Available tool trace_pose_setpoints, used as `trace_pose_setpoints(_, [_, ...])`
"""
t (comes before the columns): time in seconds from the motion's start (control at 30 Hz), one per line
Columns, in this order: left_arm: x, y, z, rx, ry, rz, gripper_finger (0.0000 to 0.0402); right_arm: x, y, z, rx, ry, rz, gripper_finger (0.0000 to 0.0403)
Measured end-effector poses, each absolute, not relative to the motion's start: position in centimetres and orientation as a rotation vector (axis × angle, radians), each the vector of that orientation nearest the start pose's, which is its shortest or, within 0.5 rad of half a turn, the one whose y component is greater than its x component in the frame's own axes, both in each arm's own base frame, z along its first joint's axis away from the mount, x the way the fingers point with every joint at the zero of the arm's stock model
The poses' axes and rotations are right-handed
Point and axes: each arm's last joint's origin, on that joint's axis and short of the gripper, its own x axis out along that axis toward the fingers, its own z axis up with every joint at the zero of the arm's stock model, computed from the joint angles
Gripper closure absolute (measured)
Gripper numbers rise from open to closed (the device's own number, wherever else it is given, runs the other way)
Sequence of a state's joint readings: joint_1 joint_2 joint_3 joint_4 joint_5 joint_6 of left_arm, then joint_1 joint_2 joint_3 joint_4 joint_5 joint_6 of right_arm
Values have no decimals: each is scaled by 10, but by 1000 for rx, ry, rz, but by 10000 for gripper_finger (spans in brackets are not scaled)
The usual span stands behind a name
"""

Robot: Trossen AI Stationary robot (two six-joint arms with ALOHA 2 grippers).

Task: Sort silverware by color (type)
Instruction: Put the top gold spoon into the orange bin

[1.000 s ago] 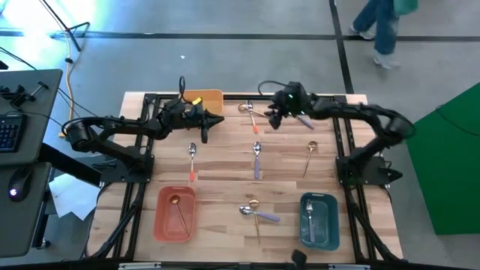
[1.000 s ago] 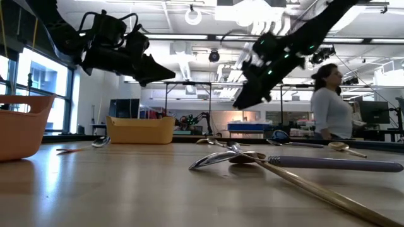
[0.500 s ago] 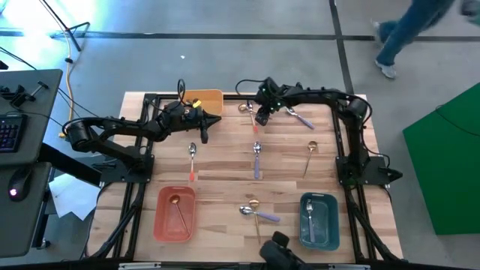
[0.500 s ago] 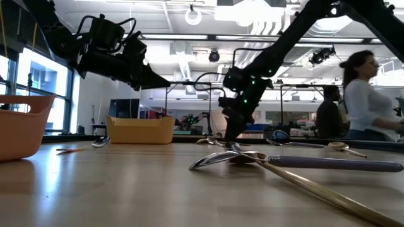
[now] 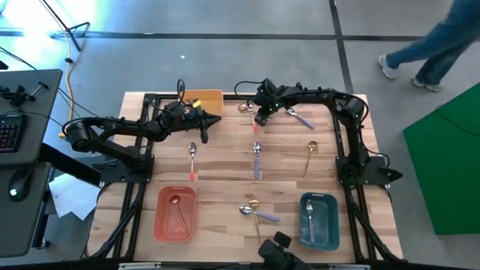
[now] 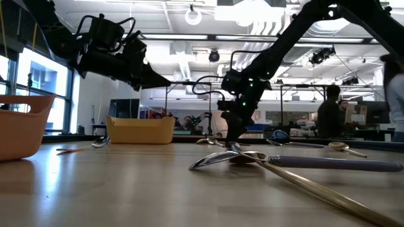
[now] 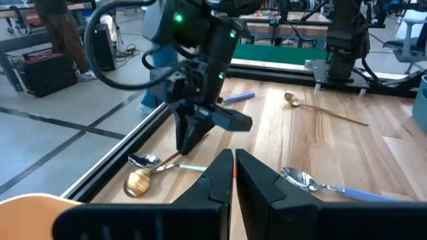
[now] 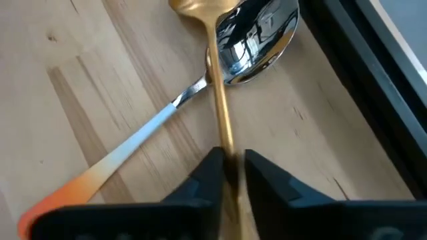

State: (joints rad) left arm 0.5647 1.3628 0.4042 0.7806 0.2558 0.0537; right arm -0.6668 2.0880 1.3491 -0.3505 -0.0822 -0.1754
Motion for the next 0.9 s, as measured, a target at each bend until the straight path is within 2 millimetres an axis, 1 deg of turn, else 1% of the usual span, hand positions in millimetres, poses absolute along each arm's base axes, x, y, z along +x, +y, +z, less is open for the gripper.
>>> trace_pose_setpoints(0.03, [215, 127, 179, -17, 169, 303, 394, 329, -255, 127, 241, 1067, -430, 383])
trace_pose_setpoints(0.1, [215, 127, 179, -18, 169, 303, 394, 330, -254, 127, 236, 1070, -428, 395])
trace_pose_setpoints(0.2, [215, 127, 179, -18, 169, 303, 394, 331, -252, 127, 235, 1069, -424, 391])
trace_pose_setpoints(0.3, [215, 127, 179, -33, 166, 305, 394, 331, -251, 132, 234, 1052, -426, 394])
trace_pose_setpoints(0.37, [215, 127, 180, -38, 162, 305, 394, 330, -250, 139, 241, 1035, -433, 398])
trace_pose_setpoints(0.5, [215, 127, 180, -40, 158, 304, 394, 328, -248, 165, 219, 940, -452, 398])
trace_pose_setpoints(0.53, [215, 127, 180, -43, 155, 305, 394, 326, -247, 166, 227, 921, -461, 398])
trace_pose_setpoints(0.63, [216, 127, 182, -59, 139, 307, 394, 313, -235, 163, 263, 859, -473, 398])
trace_pose_setpoints(0.7, [216, 127, 182, -68, 137, 307, 394, 303, -224, 163, 284, 764, -476, 398])
trace_pose_setpoints(0.83, [216, 126, 182, -108, 123, 304, 394, 283, -190, 159, 310, 580, -468, 398])
trace_pose_setpoints(0.9, [217, 124, 183, -128, 115, 295, 394, 276, -170, 162, 298, 468, -442, 398])
